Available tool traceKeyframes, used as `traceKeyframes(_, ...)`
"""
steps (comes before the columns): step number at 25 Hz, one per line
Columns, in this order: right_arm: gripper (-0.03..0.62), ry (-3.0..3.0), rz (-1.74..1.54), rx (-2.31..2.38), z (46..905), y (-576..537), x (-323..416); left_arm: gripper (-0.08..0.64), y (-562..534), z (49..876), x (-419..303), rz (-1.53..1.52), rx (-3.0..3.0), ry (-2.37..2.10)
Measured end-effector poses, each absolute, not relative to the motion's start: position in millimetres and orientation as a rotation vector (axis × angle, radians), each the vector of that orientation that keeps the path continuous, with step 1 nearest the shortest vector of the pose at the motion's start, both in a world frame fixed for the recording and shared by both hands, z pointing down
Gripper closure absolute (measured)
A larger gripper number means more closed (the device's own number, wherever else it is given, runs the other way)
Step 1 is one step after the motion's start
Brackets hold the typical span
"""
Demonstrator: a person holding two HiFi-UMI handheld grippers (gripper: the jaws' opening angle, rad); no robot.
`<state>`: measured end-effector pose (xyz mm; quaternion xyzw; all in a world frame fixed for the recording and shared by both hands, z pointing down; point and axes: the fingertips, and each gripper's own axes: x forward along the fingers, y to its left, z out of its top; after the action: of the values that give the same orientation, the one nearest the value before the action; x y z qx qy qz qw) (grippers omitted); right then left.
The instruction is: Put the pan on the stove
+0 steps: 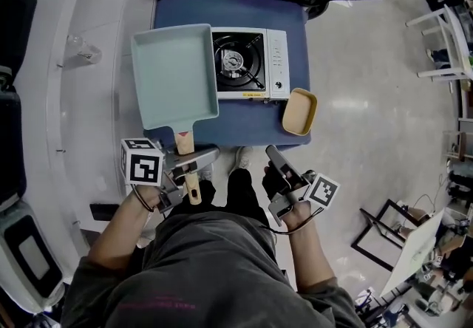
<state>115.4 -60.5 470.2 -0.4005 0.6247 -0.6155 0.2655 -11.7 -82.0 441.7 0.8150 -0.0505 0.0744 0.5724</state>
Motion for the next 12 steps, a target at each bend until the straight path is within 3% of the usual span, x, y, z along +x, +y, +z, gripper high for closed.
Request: traceKeyframes(12,0.589,1.71,-1.778,-1.03,493,-90,165,0.511,-119,471,48,0.136,1.863,-0.113)
